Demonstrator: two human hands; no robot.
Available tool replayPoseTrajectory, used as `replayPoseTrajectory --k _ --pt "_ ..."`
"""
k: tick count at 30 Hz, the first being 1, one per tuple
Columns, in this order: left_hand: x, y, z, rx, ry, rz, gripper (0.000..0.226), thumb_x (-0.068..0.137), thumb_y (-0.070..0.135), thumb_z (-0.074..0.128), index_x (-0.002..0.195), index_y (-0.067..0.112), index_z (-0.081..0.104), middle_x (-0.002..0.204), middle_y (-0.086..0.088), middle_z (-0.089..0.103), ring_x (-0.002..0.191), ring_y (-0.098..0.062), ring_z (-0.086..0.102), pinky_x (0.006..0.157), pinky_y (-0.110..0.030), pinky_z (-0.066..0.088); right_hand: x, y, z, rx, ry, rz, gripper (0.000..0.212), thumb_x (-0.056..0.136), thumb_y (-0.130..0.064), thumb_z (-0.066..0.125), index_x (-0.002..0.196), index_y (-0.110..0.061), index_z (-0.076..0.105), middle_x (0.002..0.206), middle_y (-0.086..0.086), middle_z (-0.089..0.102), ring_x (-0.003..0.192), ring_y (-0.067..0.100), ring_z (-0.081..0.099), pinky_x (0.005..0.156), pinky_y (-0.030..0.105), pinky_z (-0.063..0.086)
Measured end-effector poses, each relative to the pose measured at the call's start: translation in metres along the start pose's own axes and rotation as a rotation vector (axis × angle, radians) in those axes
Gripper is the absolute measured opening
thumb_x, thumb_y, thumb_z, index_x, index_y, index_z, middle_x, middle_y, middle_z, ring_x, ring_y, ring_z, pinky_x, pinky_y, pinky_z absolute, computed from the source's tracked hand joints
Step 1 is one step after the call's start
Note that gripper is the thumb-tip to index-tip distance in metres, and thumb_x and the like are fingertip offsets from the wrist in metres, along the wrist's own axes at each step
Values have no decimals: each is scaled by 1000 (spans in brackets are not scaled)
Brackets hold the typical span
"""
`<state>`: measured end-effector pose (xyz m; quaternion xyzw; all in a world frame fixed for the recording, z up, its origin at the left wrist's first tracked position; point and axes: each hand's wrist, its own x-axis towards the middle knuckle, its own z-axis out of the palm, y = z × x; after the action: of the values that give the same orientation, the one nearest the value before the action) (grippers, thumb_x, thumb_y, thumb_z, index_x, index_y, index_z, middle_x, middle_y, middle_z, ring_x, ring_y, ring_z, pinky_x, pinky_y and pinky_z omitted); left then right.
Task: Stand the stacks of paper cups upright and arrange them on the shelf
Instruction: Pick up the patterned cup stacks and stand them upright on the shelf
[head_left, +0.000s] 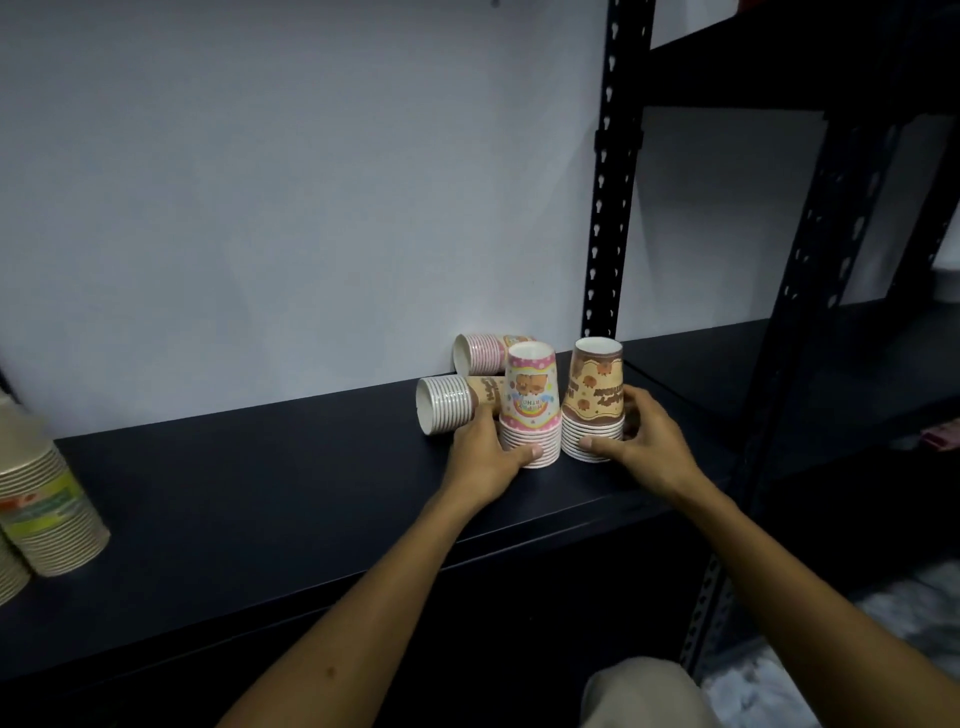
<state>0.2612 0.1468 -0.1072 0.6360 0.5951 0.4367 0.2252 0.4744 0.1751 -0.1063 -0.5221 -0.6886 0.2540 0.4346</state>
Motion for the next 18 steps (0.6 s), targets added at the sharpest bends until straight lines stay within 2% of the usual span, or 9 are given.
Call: replayPoseTrajectory --k 2,4,8,10,13,16,18 --pt "11 3 11 -11 -17 19 68 74 27 81 133 15 48 130 -1 61 116 -18 59 100 -36 49 7 9 -4 -61 36 14 82 61 -41 86 130 -26 45 123 1 53 102 12 58 90 32 51" --pt "23 6 20 -9 -29 47 65 75 24 80 132 14 49 130 -1 61 119 -19 58 101 -36 47 12 15 -10 -41 21 34 83 60 -42 85 131 -27 45 125 1 55 107 14 59 94 36 51" --pt "45 6 32 0 -72 55 61 81 21 75 134 12 47 133 -4 59 121 -20 56 100 -30 43 22 18 -22 111 -32 75 75 72 -16 80 137 -19 42 121 -4 60 112 15 60 97 34 48" --pt "56 5 38 -3 -79 56 60 82 20 74 134 11 45 134 -5 57 122 -21 55 99 -29 42 28 18 -23 88 11 72 77 70 -19 83 136 -19 43 116 -8 58 105 10 59 89 27 48" --pt "75 1 46 16 -74 36 55 82 21 74 126 9 44 132 -8 56 119 -22 55 98 -33 45 41 18 -19 17 88 63 75 61 -28 88 125 -18 51 113 -4 60 96 9 60 79 21 49" --pt "90 -5 50 37 -65 36 54 80 25 75 122 11 44 130 -9 57 117 -23 56 99 -41 47 56 22 -12 -18 184 106 76 56 -38 88 120 -19 52 117 1 58 100 15 60 84 31 53" --pt "98 -10 51 49 -56 42 55 79 26 76 122 13 44 130 -9 56 118 -25 56 100 -44 47 64 24 -7 14 244 145 76 59 -34 88 122 -16 50 120 3 58 101 16 59 85 32 51"
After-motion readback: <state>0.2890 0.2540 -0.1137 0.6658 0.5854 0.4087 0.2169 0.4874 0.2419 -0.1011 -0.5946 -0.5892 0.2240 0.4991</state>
